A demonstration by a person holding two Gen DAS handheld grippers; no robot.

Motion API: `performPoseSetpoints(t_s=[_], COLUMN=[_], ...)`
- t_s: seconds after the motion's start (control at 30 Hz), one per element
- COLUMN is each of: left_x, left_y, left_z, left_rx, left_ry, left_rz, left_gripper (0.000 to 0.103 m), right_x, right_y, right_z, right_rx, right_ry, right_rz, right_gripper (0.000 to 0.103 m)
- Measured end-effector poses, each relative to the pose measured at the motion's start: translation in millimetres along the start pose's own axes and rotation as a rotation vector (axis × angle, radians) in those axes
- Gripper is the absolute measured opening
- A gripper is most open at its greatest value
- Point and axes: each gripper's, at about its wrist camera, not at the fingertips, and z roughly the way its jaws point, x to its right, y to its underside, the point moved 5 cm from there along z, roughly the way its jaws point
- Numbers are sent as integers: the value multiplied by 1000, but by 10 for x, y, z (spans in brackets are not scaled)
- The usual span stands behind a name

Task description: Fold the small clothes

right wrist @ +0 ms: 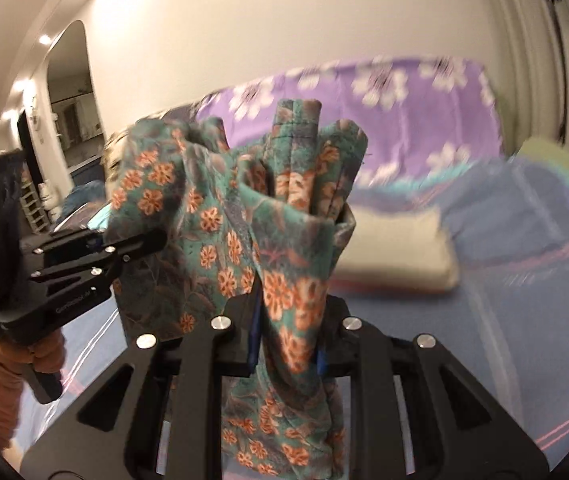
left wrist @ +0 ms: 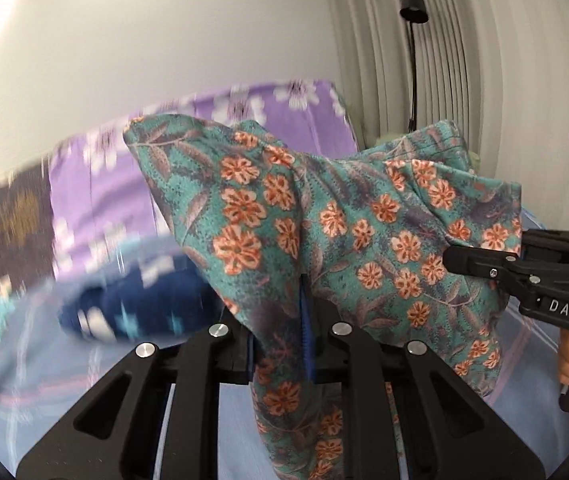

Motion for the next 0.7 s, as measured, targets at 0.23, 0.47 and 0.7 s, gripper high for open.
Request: performPoseSetpoints(t_s=[0.23,0.47,0.7], left_x=[99,165,-10], left_y=[-848,-1236,-970], left_z=[579,1283,2274], left_rx=[44,32,-60], left_ry=[-67,-134,-305], left_rz=[64,118,124], left_gripper=[18,18,69], right_x=[480,957,1532], right_y=[-778,-1197,-974], right_z=[271,877,1865], right_rx=[71,63,-76], right_ry=[145,229,452], right_rz=[3,25,46], right_gripper=[20,20,66])
